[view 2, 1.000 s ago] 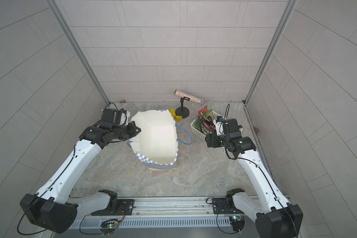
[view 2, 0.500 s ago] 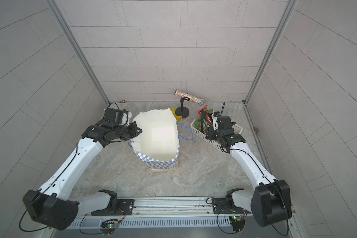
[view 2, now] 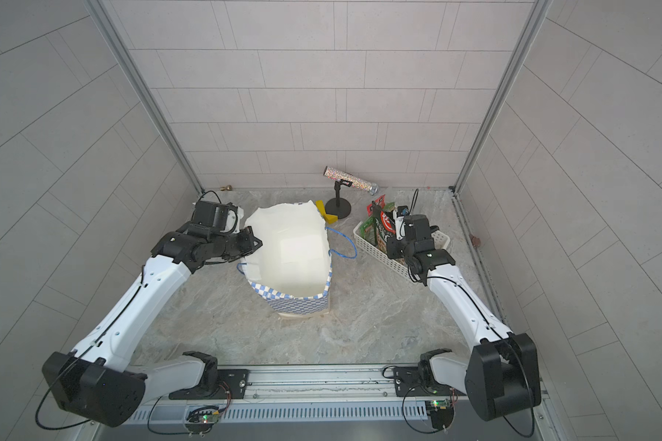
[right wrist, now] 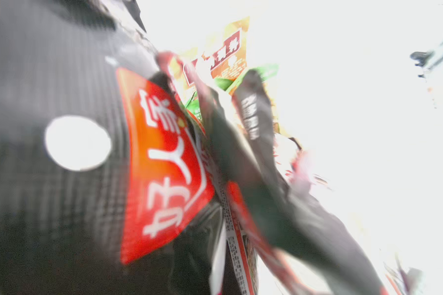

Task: Place the condiment packets inside the bag
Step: Pick up the condiment packet from the storage box.

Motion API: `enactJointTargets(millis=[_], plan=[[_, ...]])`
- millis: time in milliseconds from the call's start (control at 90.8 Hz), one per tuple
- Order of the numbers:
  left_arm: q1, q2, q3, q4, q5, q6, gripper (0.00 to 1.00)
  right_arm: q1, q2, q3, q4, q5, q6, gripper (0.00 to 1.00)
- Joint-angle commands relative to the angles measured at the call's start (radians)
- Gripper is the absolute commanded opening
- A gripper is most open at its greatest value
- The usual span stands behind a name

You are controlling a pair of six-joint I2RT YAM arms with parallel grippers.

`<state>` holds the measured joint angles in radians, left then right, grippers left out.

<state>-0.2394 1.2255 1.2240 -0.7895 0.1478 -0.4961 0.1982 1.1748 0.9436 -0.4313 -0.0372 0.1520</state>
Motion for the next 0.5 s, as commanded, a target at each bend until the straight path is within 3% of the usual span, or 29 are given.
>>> enactJointTargets(millis=[0, 187, 484], plan=[[0.006, -0.019, 0.034, -0.039, -0.02, 0.027, 0.0, 0.004, -0.105, 0.143, -0.063, -0.005, 0.058, 0.0], [0.006, -0.016, 0.084, -0.112, -0.059, 0.008, 0.0, 0.01, -0.163, 0.308, -0.168, -0.103, 0.079, 0.0], [0.003, -0.016, 0.114, -0.149, -0.075, -0.005, 0.0, 0.051, -0.149, 0.596, -0.105, -0.329, 0.232, 0.0]])
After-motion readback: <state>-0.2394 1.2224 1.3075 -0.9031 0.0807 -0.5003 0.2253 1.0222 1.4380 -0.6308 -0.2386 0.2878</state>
